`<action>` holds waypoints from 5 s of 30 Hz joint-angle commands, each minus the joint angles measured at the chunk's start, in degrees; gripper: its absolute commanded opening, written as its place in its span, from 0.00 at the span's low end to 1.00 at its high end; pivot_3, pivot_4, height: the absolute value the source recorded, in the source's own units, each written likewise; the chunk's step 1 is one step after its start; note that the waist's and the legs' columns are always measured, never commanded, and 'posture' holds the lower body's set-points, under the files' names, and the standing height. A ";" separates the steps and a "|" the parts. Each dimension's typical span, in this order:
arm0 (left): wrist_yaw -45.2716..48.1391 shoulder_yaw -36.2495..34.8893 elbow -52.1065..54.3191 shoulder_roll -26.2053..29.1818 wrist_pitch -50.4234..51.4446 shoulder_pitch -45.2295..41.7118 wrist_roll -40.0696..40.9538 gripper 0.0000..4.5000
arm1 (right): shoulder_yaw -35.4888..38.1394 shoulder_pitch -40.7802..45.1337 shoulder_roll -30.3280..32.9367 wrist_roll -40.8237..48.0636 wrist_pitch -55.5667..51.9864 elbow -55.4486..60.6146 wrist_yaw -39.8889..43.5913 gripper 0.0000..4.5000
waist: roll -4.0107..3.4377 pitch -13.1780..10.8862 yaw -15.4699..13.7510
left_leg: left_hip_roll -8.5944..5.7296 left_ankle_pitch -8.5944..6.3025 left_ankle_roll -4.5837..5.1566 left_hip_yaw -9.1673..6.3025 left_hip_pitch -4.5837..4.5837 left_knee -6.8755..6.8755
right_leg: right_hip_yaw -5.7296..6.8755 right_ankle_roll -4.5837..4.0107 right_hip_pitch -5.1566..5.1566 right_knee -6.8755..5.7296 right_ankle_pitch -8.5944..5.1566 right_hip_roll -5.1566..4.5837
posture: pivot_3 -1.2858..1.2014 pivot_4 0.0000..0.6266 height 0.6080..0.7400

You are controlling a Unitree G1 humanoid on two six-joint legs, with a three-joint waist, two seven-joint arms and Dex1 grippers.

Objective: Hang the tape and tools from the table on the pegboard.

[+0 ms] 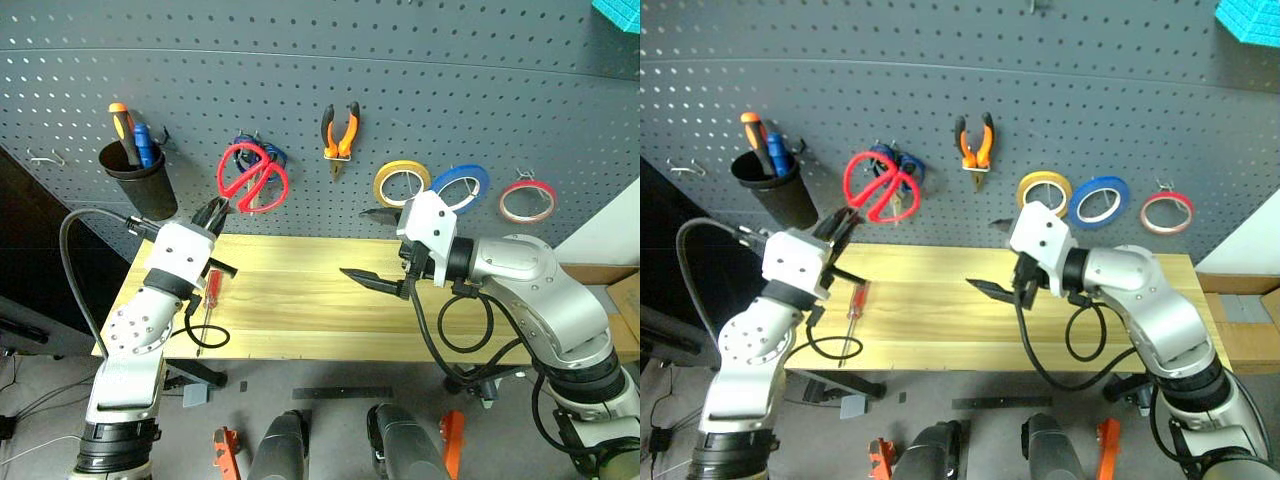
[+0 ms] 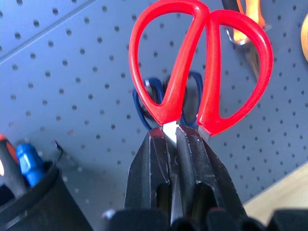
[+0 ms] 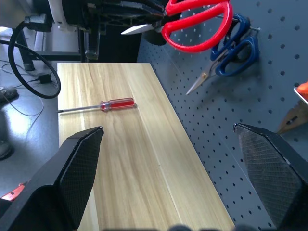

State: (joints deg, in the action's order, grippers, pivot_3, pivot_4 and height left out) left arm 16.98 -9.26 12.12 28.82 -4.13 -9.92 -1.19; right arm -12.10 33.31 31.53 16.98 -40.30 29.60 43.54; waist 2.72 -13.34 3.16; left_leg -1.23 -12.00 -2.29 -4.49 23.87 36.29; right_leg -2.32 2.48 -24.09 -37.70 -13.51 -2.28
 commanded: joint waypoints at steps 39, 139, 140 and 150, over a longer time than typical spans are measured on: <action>-4.83 -10.90 -29.24 0.84 42.93 -11.43 10.03 0.87 | -2.02 5.28 -26.90 -0.63 -30.07 -7.36 -24.94 1.00 | -0.35 -0.85 0.73 | 0.01 0.01 0.00 -0.32 -0.07 0.14 | 0.04 0.00 -0.02 -0.34 0.00 0.12 | 0.50 0.47 1.00; -16.72 -10.72 -30.07 2.09 -11.51 -39.72 8.50 1.00 | -3.67 16.94 -16.92 -4.08 6.48 -13.42 -4.64 1.00 | 0.61 -0.01 1.00 | -0.01 0.14 -0.24 -0.18 0.25 0.03 | 0.21 -0.13 -0.35 -0.36 0.12 0.00 | 0.48 0.24 1.00; -15.20 -9.74 -26.07 1.77 -9.01 -39.05 9.66 1.00 | -2.48 16.23 -16.13 -2.80 5.80 -12.03 -3.91 1.00 | 0.61 0.00 1.00 | -0.02 0.14 -0.24 -0.18 0.25 0.03 | 0.21 -0.13 -0.35 -0.35 0.12 0.00 | 0.48 0.24 1.00; 1.38 0.19 5.74 2.70 27.73 -17.28 29.06 1.00 | 3.17 4.31 -6.64 6.13 -0.50 -0.17 0.13 1.00 | -0.05 0.64 1.61 | 0.03 0.13 -0.21 -0.12 -0.08 0.04 | 0.06 -0.12 -0.05 -0.43 0.11 0.08 | 0.49 0.23 1.00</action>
State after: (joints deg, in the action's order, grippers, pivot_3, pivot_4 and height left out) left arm 18.03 -9.07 12.12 30.24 19.67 -28.30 26.26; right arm -10.17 38.79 23.86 21.78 -40.53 26.33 43.02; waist 2.67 -12.71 4.76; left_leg -1.20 -11.86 -2.50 -4.60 23.78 36.34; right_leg -2.28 2.36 -24.15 -38.16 -13.40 -2.15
